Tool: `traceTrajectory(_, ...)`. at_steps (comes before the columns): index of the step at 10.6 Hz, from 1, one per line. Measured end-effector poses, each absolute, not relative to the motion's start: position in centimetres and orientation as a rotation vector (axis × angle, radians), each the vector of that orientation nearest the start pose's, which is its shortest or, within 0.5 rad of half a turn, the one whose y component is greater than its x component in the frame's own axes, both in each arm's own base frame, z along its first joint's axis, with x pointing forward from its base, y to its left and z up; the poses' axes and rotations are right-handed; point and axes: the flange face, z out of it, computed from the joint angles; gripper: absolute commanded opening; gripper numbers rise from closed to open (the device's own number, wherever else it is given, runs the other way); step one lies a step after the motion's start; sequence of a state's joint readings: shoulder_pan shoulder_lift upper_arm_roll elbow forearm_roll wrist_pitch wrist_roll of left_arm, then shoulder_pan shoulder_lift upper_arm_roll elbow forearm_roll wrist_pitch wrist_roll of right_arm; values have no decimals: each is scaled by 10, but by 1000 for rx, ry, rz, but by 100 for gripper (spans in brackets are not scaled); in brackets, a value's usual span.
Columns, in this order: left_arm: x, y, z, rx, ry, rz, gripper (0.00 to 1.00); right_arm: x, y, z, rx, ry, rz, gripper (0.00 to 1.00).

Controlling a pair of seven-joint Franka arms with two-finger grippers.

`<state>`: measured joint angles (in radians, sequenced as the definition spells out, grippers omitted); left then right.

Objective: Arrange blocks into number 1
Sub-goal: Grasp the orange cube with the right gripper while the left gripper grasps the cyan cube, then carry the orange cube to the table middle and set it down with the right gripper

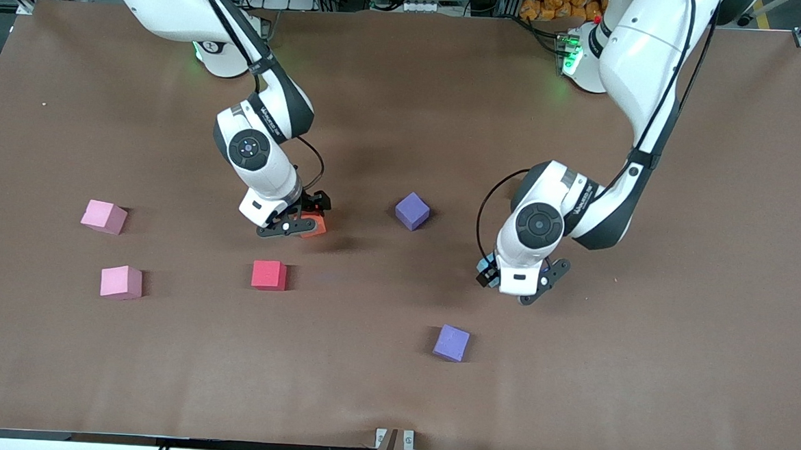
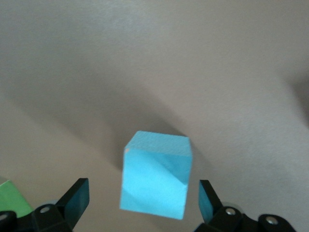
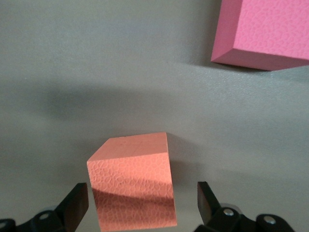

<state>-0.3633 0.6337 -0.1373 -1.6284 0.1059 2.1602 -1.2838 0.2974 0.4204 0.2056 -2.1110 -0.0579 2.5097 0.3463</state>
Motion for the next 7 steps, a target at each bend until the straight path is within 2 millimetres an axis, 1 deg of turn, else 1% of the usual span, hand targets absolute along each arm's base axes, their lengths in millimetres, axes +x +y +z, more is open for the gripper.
traceTrajectory(1, 600, -313, 248, -2860, -1117, 80, 100, 507, 280, 213, -3084, -290, 41, 69)
traceTrajectory(2, 600, -314, 248, -2865, -1153, 58, 100, 507, 280, 210, -3081, -291, 35, 32)
traceTrajectory(3, 599, -314, 244, -2869, -1202, 35, 100, 507, 280, 207, -3082, -300, 33, 2)
traceTrajectory(4, 597, -314, 238, -2874, -1233, 19, 100, 507, 281, 206, -3085, -293, 30, 0)
traceTrajectory(5, 593, -313, 231, -2876, -1245, 14, 100, 507, 283, 208, -3091, -245, 25, 0)
traceTrajectory(6, 591, -311, 226, -2874, -1250, 14, 100, 504, 293, 211, -3097, -162, 26, 0)
traceTrajectory(7, 589, -309, 221, -2872, -1255, 15, 100, 494, 312, 216, -3106, -76, 46, 0)
